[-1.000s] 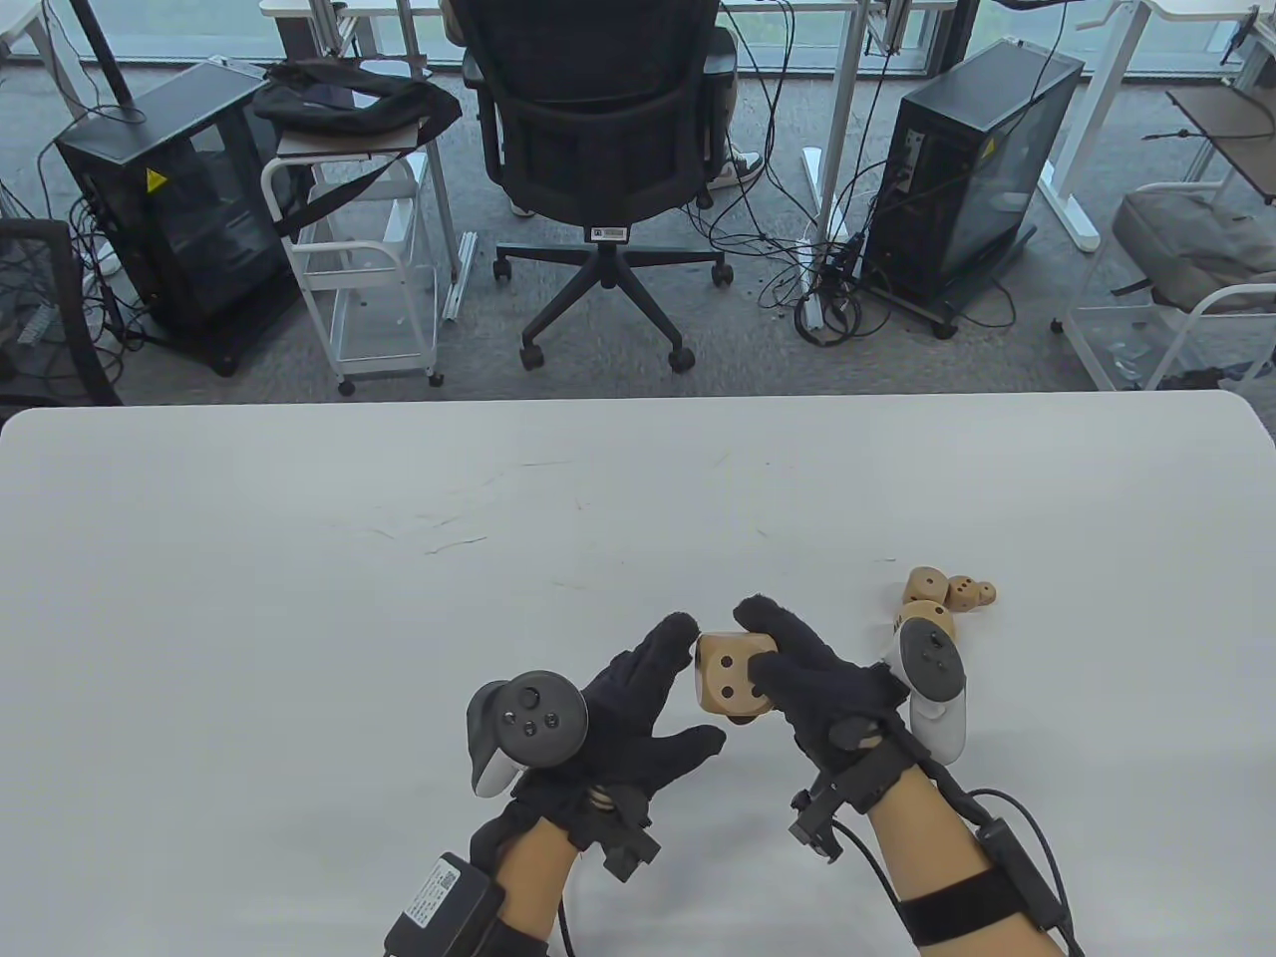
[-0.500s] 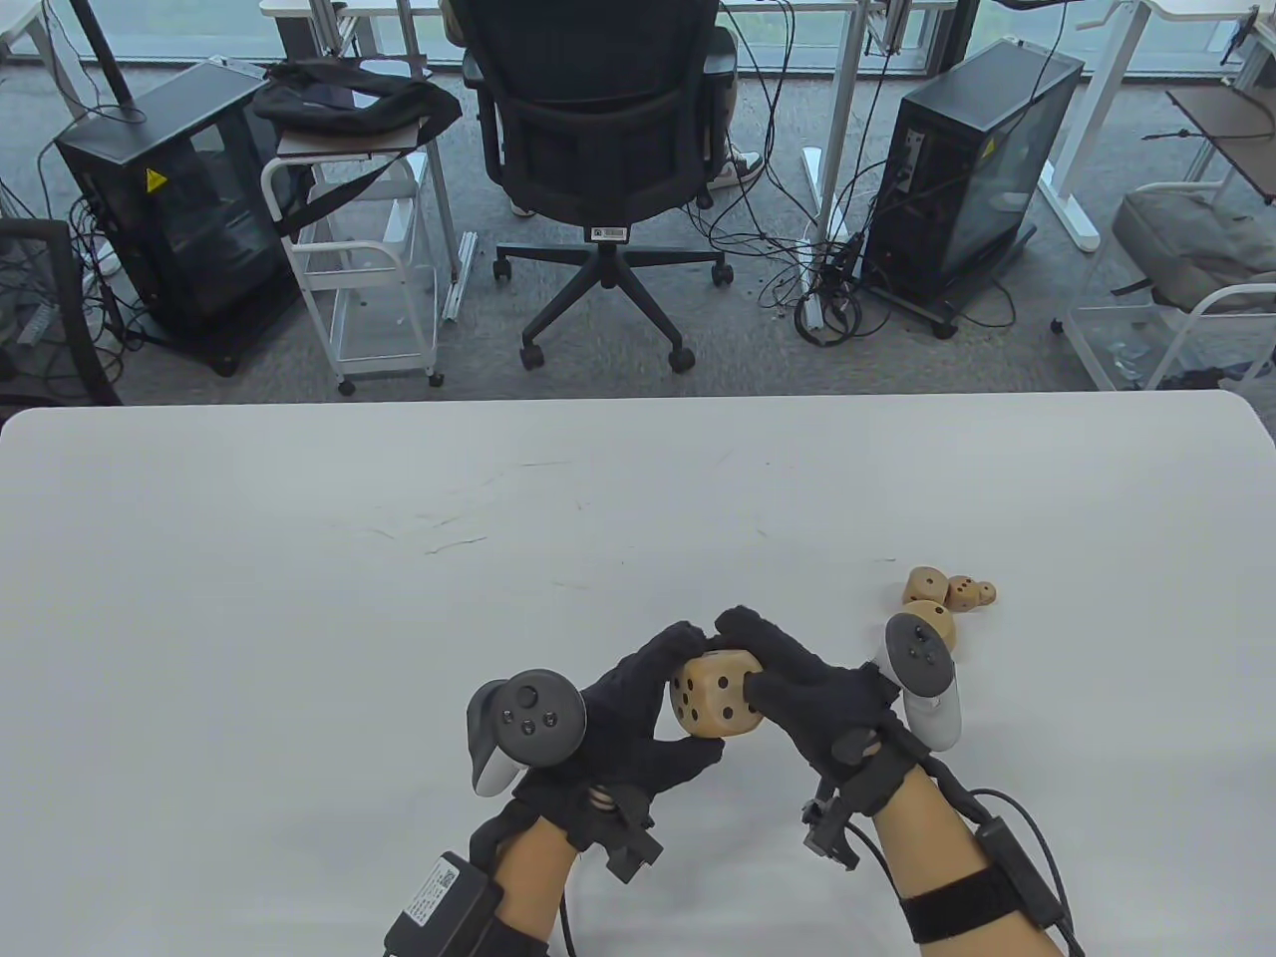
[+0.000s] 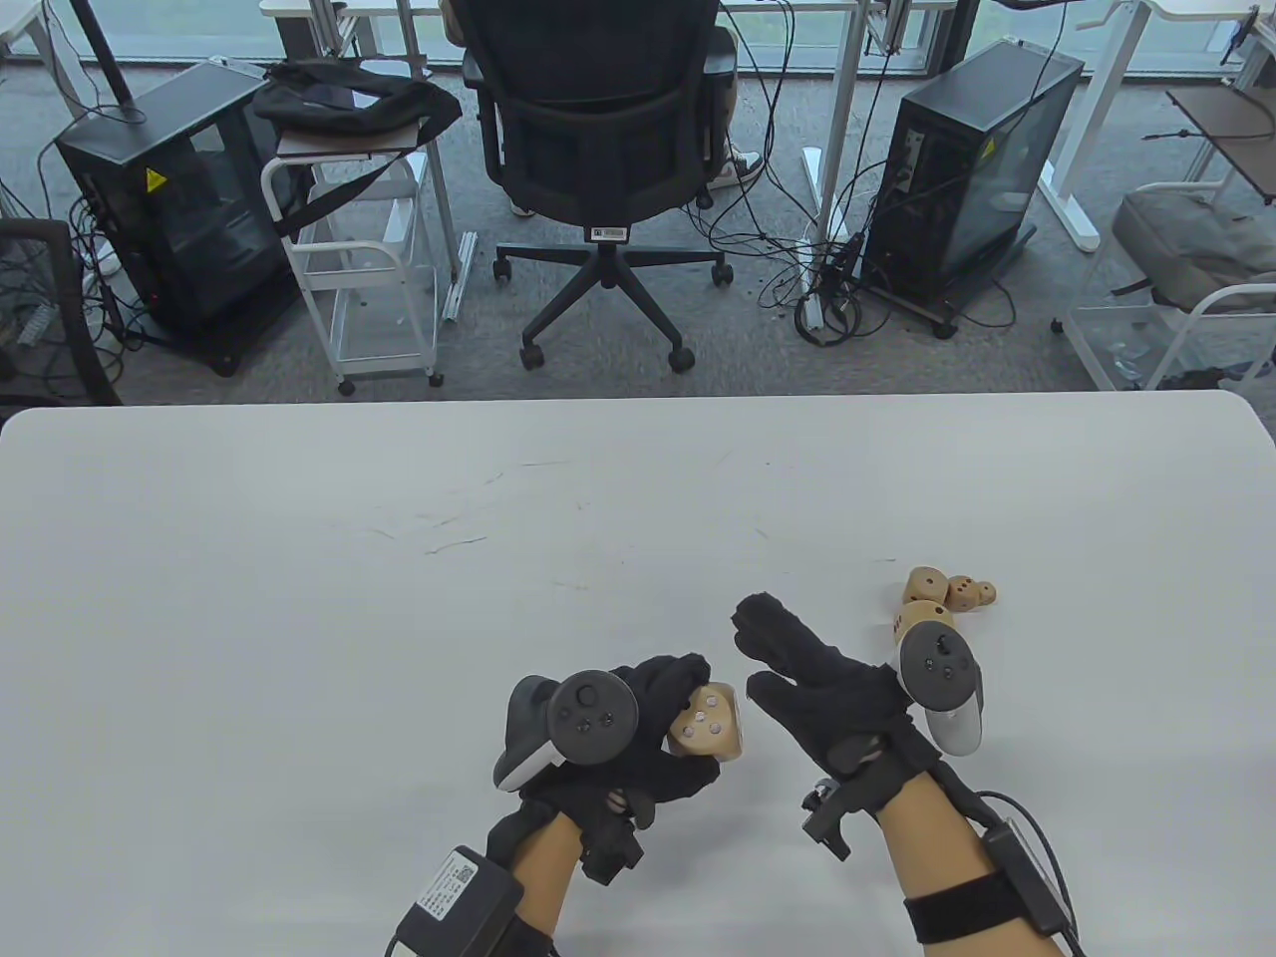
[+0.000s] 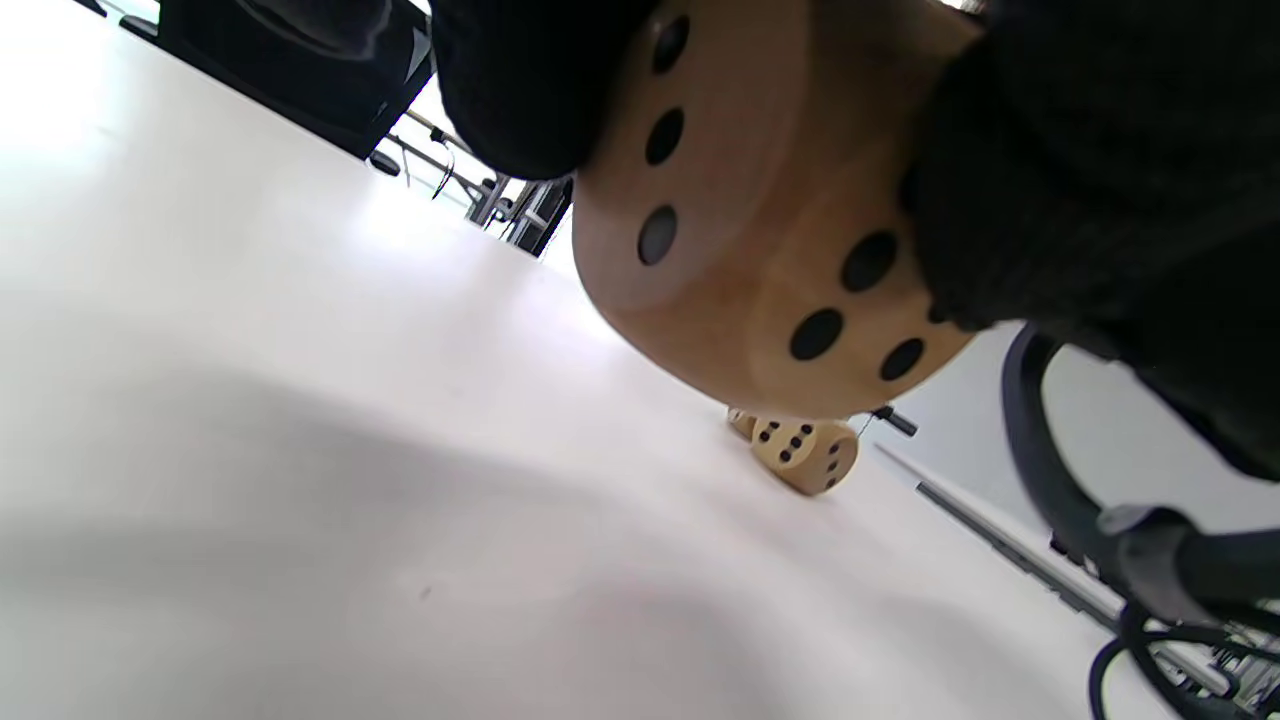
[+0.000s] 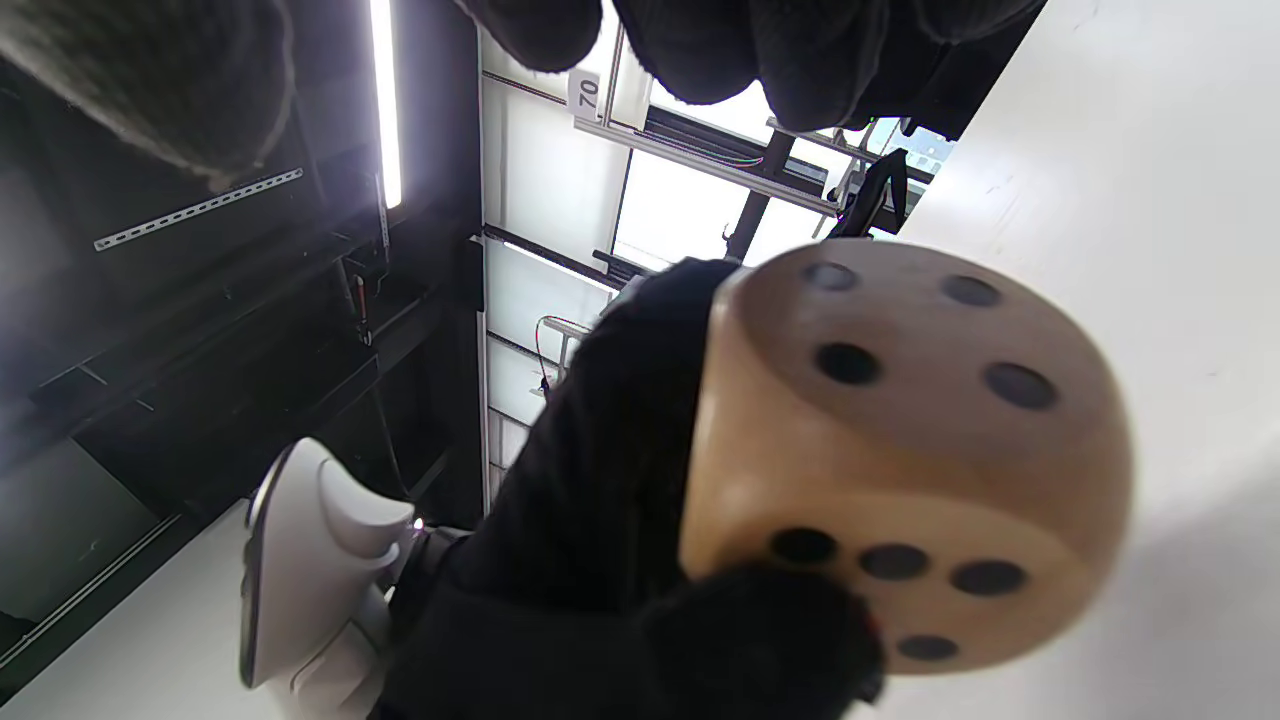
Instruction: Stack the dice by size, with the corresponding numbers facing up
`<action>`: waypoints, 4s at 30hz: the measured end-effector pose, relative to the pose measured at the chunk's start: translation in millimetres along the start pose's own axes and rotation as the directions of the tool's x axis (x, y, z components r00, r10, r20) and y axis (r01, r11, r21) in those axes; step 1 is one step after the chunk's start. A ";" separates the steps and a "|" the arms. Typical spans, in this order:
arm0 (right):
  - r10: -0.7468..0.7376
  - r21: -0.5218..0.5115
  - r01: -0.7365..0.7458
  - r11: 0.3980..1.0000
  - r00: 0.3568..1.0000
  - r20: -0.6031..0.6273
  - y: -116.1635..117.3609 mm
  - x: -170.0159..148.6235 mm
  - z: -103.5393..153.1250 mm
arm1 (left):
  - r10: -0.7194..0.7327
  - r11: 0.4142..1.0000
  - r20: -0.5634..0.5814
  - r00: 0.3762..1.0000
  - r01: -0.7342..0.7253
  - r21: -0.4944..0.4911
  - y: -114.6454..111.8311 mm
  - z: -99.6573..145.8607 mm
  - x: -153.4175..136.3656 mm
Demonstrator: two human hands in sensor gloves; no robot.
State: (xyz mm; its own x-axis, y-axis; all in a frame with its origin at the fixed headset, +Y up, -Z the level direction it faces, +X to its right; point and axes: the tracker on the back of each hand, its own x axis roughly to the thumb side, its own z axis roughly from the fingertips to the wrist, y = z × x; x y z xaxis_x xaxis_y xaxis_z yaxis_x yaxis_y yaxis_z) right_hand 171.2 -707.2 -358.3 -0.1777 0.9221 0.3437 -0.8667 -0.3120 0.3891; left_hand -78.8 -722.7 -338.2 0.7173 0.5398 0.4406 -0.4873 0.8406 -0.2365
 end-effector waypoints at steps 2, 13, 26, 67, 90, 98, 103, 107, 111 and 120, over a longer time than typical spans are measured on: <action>0.013 0.004 -0.013 1.000 1.000 0.000 1.0 0.3 -0.3 | -0.019 0.999 -0.034 0.999 0.017 -0.043 -7.0 -3.8 -4.7; 0.029 0.003 -0.029 1.000 1.000 -0.006 2.5 0.4 -0.6 | -0.072 0.980 -0.152 0.986 0.042 -0.193 -31.5 -13.6 -18.0; 0.041 0.009 -0.041 0.999 0.999 -0.003 3.0 0.8 -0.8 | -0.028 0.967 -0.157 0.987 -0.013 -0.254 -31.9 -12.2 -22.4; 0.563 0.036 -0.840 0.541 0.331 -0.757 -83.6 -66.9 27.4 | 0.120 0.988 0.011 0.993 -0.119 -0.100 5.6 2.9 2.3; 0.380 -0.187 -0.445 0.876 0.874 -0.304 -60.6 -14.8 10.0 | 0.121 0.992 0.055 0.991 -0.119 -0.043 10.4 4.5 4.1; 0.022 0.050 -0.019 0.999 0.998 -0.064 -7.1 11.7 -4.0 | 0.082 0.993 0.139 0.987 -0.094 0.078 17.8 13.0 12.9; -0.139 0.076 0.146 0.986 0.986 -0.093 5.1 -0.2 -6.1 | 0.087 0.977 0.199 0.976 -0.123 0.176 23.3 17.5 17.5; -0.219 0.071 0.228 0.971 0.969 -0.114 9.0 -7.9 -5.2 | 0.130 0.968 0.203 0.971 -0.169 0.186 24.0 16.7 15.1; -0.223 0.099 0.232 0.968 0.970 -0.094 12.7 -5.4 -5.9 | 0.249 0.943 0.195 0.949 -0.283 0.174 24.3 15.2 5.6; 0.039 0.200 -0.040 0.979 0.999 0.009 23.0 20.0 -6.3 | 0.562 0.800 0.127 0.817 -0.576 0.168 23.5 13.6 -20.2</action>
State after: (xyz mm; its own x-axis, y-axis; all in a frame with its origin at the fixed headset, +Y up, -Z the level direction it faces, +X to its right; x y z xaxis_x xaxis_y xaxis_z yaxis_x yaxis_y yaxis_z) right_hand 144.7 -694.5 -347.9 -0.2077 0.9071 0.3661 -0.7480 -0.3884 0.5382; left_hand -111.5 -714.4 -340.8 0.2487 0.9080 0.3371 -0.8870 0.3533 -0.2974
